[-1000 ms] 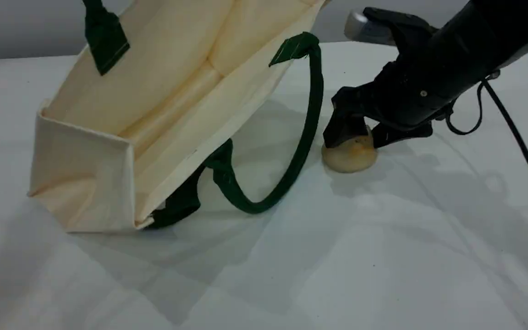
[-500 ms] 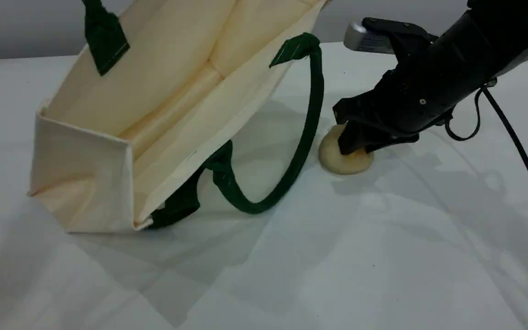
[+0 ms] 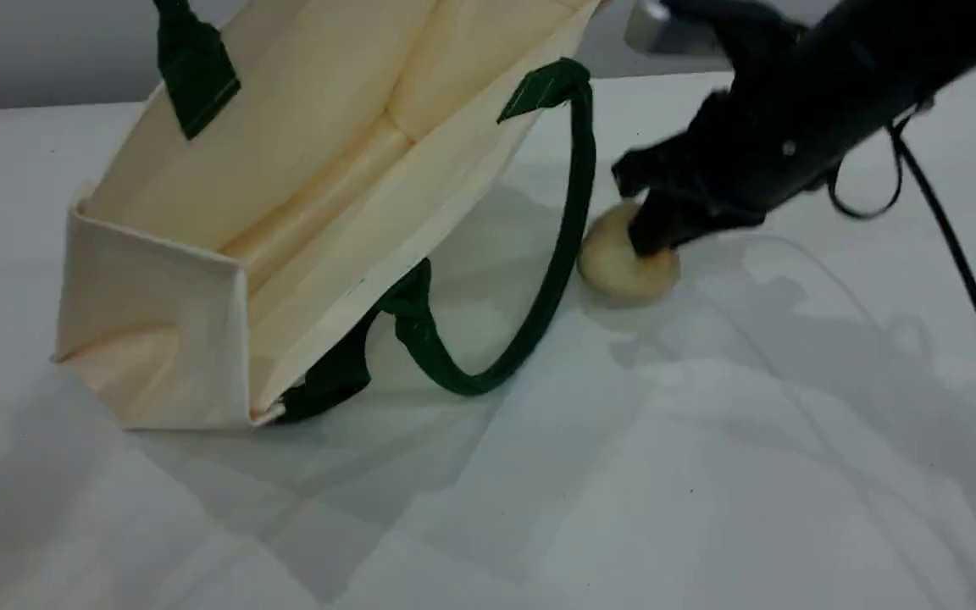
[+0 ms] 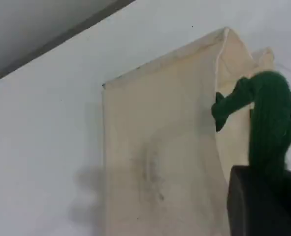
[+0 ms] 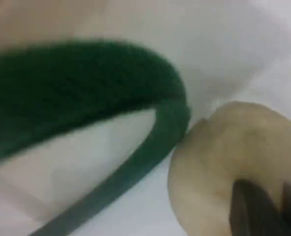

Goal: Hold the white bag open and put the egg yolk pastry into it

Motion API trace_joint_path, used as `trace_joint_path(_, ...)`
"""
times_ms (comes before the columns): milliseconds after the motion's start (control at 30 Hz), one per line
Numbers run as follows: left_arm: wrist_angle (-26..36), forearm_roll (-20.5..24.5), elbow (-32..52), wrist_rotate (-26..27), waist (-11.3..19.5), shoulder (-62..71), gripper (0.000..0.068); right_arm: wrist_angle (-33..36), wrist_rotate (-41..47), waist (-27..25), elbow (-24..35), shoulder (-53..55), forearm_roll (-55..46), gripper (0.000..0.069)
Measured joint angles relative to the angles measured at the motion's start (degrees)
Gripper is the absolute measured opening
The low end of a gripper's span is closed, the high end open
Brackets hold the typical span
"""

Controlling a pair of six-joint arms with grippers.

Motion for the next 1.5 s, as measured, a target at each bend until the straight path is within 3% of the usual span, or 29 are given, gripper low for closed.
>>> trace_joint_path(267,0.0,0.22,0.0,0.15,0.0,0.0,0.0092,-0.65,14.24,-1.93,0.46,-6.64,-15.88,0.0033)
trace_joint_path(533,0.0,0.22,0.0,0.2,0.0,0.0,0.0092,-0.07,31.04,-4.74,4.81,-14.99,-33.5,0.0033)
trace_joint_path(800,0.0,-0.11,0.0,0.91,0.0,0.0,0.0092,3.08,33.53,-4.49,7.17,-27.21,-35.62,0.0033)
trace_joint_path(1033,0.0,-1.27,0.0,3.73,0.0,0.0,0.0092,3.94,33.53,1.97,7.41,-33.87,-34.73,0.0033)
trace_joint_path(1500,0.0,-6.22,0.0,5.89,-0.05,0.0,0.0092,1.17,33.47,18.69,7.41,-33.96,-34.41,0.0033)
